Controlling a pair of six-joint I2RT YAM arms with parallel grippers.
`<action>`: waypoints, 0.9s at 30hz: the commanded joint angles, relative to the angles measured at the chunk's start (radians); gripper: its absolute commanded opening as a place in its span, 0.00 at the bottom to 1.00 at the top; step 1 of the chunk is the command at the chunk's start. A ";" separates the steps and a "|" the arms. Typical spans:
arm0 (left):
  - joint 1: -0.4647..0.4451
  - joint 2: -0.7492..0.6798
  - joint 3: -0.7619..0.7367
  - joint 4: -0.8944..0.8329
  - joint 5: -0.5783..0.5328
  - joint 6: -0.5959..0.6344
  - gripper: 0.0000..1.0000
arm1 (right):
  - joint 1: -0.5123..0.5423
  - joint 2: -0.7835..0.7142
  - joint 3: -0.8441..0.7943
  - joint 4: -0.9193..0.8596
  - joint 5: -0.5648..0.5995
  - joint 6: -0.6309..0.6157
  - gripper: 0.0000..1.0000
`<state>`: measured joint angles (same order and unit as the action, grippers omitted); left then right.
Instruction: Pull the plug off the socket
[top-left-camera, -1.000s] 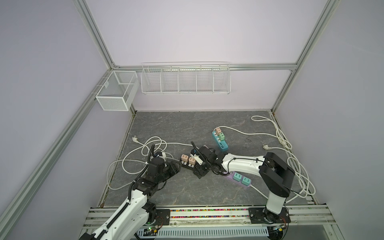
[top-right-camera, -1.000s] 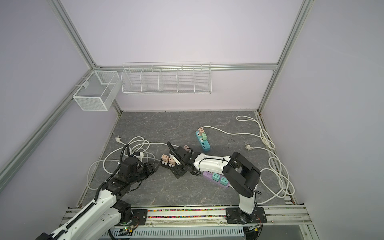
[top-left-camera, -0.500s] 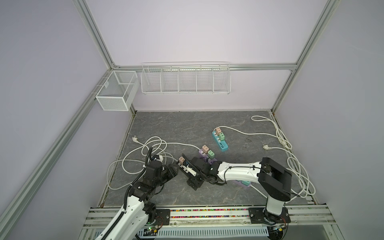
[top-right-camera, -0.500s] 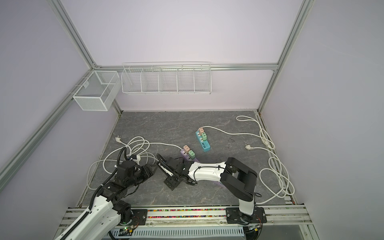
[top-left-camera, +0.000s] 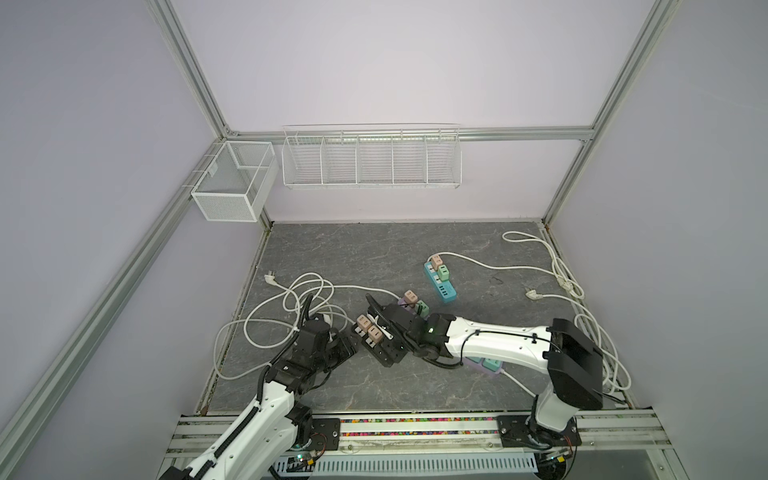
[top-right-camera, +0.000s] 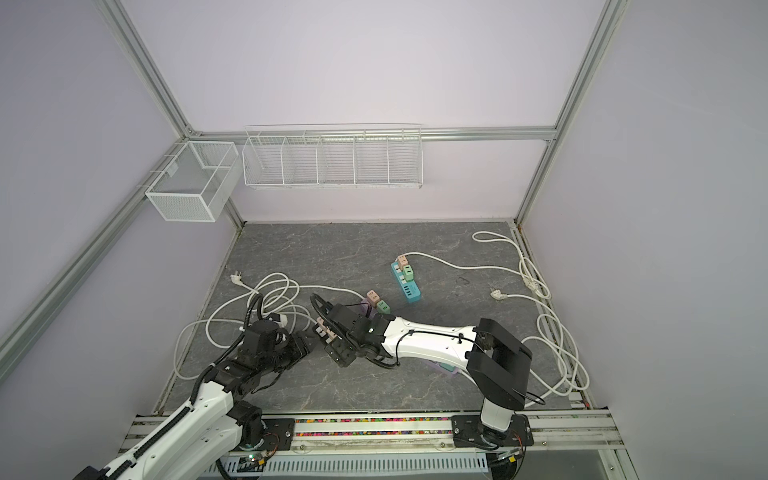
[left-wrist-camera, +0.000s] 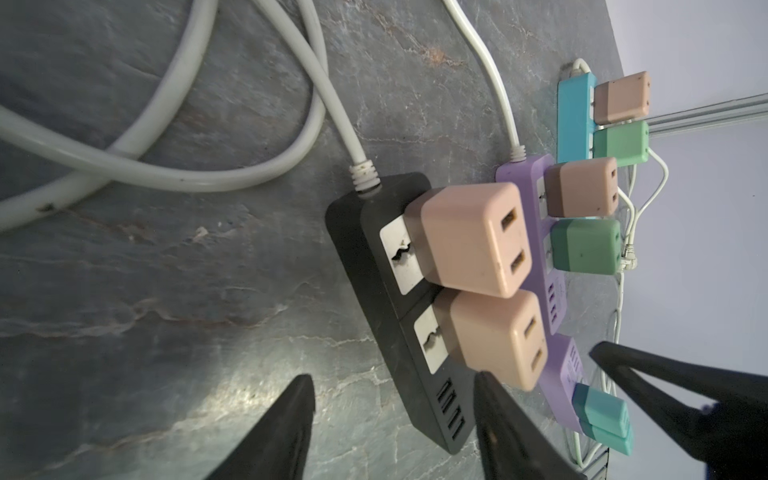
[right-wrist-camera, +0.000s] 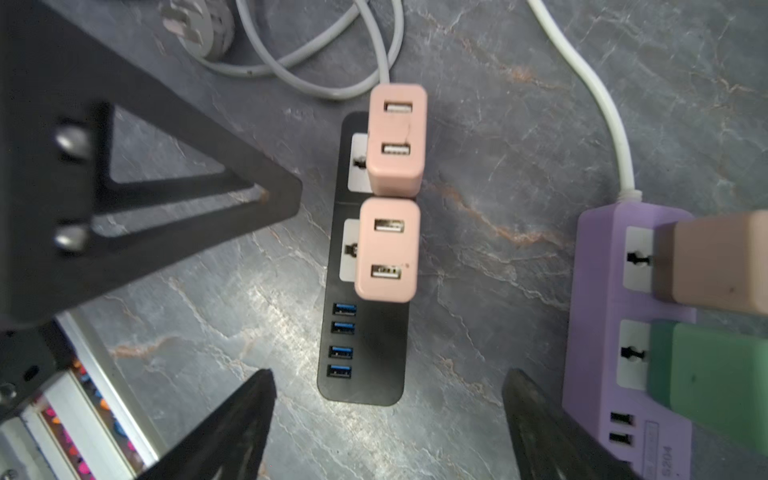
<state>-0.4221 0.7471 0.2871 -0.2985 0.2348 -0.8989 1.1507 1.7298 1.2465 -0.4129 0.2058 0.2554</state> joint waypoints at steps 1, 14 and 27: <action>-0.006 0.002 -0.031 0.111 0.007 -0.027 0.61 | -0.011 0.005 0.053 -0.068 0.005 0.045 0.89; -0.005 0.152 -0.054 0.252 0.051 -0.036 0.54 | -0.042 0.139 0.207 -0.145 0.016 0.093 0.96; -0.005 0.244 -0.048 0.289 0.086 -0.014 0.50 | -0.050 0.245 0.285 -0.160 -0.023 0.086 0.81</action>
<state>-0.4221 0.9802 0.2466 -0.0460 0.3050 -0.9184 1.1076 1.9507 1.5040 -0.5533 0.1944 0.3405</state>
